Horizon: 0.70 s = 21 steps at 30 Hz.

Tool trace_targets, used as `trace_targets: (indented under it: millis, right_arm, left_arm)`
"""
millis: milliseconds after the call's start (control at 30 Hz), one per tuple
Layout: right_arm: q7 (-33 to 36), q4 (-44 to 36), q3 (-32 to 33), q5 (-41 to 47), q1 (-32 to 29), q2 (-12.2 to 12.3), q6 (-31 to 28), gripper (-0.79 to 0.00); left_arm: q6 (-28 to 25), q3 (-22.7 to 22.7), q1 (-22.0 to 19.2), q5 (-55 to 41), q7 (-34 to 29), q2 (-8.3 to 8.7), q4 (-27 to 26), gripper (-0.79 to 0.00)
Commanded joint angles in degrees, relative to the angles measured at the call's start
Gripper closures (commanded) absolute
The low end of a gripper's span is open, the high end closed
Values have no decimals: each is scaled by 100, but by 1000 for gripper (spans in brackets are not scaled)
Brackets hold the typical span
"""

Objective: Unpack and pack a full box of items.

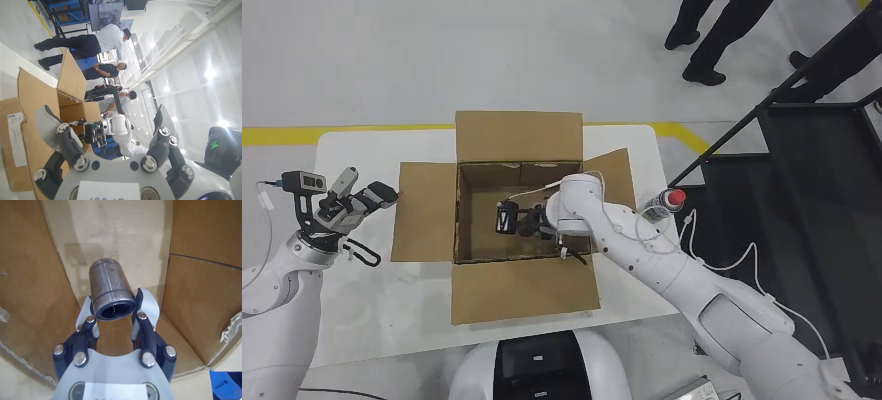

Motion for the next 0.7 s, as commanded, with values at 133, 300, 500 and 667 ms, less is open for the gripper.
trace_targets:
  millis: [133,300,500,667]
  right_arm:
    - [455,278,-158,-20,170,-118,402,0]
    - [743,586,-364,135,410,-282,513,-22]
    - [731,1102,-644,355,742,-544,606,-12]
    - [599,1484,-851,454,889,-733,618,-329]
  left_arm:
    - [0,0,0,-13,-1,0,0,-785]
    - [0,0,0,-13,-1,0,0,-785]
    - [0,0,0,-13,-1,0,0,-785]
    - [0,0,0,-13,-1,0,0,-785]
